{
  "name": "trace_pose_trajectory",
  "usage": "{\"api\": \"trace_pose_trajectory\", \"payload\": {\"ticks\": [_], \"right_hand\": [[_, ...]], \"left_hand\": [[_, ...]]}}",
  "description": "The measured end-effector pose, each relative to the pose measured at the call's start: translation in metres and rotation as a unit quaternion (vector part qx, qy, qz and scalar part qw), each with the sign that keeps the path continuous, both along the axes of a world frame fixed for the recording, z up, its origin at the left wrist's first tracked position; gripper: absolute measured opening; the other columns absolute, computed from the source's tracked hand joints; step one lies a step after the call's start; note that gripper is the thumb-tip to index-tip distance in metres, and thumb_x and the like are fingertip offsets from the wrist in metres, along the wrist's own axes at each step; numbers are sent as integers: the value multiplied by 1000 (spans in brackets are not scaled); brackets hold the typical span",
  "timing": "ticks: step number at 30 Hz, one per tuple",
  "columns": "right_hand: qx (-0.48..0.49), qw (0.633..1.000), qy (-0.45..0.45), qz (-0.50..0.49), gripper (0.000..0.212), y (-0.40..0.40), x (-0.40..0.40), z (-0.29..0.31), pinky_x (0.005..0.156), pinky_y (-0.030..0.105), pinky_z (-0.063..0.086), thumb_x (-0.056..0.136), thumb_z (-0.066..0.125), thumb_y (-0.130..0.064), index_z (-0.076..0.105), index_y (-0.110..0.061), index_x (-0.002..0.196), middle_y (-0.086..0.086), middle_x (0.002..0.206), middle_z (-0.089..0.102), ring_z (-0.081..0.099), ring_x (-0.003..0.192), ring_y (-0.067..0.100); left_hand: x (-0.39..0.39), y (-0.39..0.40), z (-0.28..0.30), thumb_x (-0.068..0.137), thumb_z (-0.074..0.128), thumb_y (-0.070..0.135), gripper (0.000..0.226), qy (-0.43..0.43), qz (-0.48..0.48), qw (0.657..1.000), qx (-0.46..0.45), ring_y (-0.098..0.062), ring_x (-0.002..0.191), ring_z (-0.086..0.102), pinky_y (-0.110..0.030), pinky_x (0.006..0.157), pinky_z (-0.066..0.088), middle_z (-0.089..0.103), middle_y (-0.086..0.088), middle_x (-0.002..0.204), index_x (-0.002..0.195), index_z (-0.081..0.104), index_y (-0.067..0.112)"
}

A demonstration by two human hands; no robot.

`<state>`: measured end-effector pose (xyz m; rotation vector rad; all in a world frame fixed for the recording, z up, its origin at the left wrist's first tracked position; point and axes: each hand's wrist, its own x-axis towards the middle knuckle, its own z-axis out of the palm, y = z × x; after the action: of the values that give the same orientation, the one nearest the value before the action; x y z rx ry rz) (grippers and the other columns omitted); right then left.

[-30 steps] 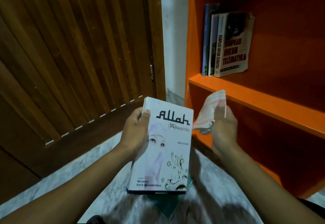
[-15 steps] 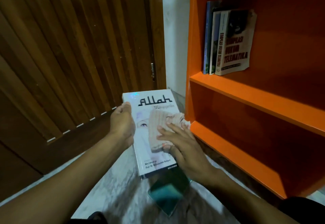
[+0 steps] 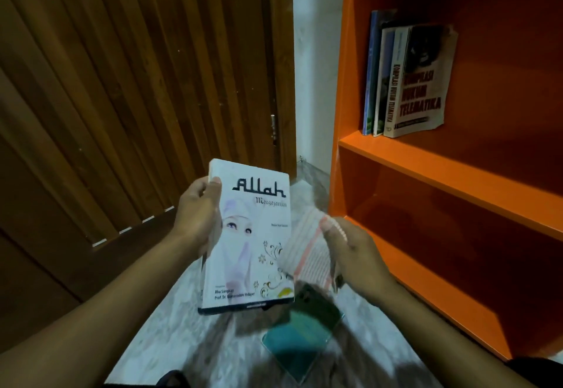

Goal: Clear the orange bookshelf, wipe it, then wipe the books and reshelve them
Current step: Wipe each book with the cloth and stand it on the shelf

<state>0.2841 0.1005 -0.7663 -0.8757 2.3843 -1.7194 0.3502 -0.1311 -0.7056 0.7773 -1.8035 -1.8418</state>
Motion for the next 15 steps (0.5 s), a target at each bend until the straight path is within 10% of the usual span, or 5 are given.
{"api": "trace_pose_trajectory", "payload": {"ticks": [4, 9, 11, 13, 15], "right_hand": [[-151, 978, -68, -126, 24, -7, -10, 13, 62, 52, 60, 105, 41, -32, 64, -30, 102, 1, 91, 70, 70, 79, 27], [-153, 985, -31, -76, 35, -34, 1, 20, 67, 15, 53, 105, 39, -39, 55, -27, 134, -5, 107, 69, 66, 81, -10], [-51, 996, 55, -41, 40, -46, 8, 9, 115, 21, 30, 105, 34, -46, 41, -42, 144, -27, 145, 41, 38, 131, -16], [-10, 992, 121, -24, 38, -54, 13, 0, 120, 19, -4, 104, 34, -38, 31, -48, 141, -39, 147, 19, 7, 142, -19], [-10, 993, 119, -13, 40, -55, 15, -6, 120, 20, -6, 104, 36, -33, 36, -44, 142, -41, 145, 18, 4, 142, -19]], "left_hand": [[10, 20, -7, 105, 45, 35, 25, -41, -88, 995, -1, -24, 82, 77, -38, 64, 62, 77, -6, 98, 123, 56, 24], [9, 56, -23, 104, 49, 24, 23, -44, -164, 984, 52, -31, 90, 75, -42, 76, 62, 77, -14, 103, 122, 63, 18], [4, 67, -32, 102, 55, 27, 27, -35, -173, 982, 69, -29, 108, 70, -48, 95, 55, 74, -10, 116, 126, 66, 20], [1, 73, -34, 102, 54, 27, 28, -24, -163, 982, 96, -28, 116, 66, -51, 103, 50, 71, -5, 124, 126, 67, 24], [-1, 72, -31, 104, 50, 18, 26, -22, -138, 980, 139, -30, 104, 72, -49, 95, 56, 75, -5, 114, 120, 70, 23]]}}
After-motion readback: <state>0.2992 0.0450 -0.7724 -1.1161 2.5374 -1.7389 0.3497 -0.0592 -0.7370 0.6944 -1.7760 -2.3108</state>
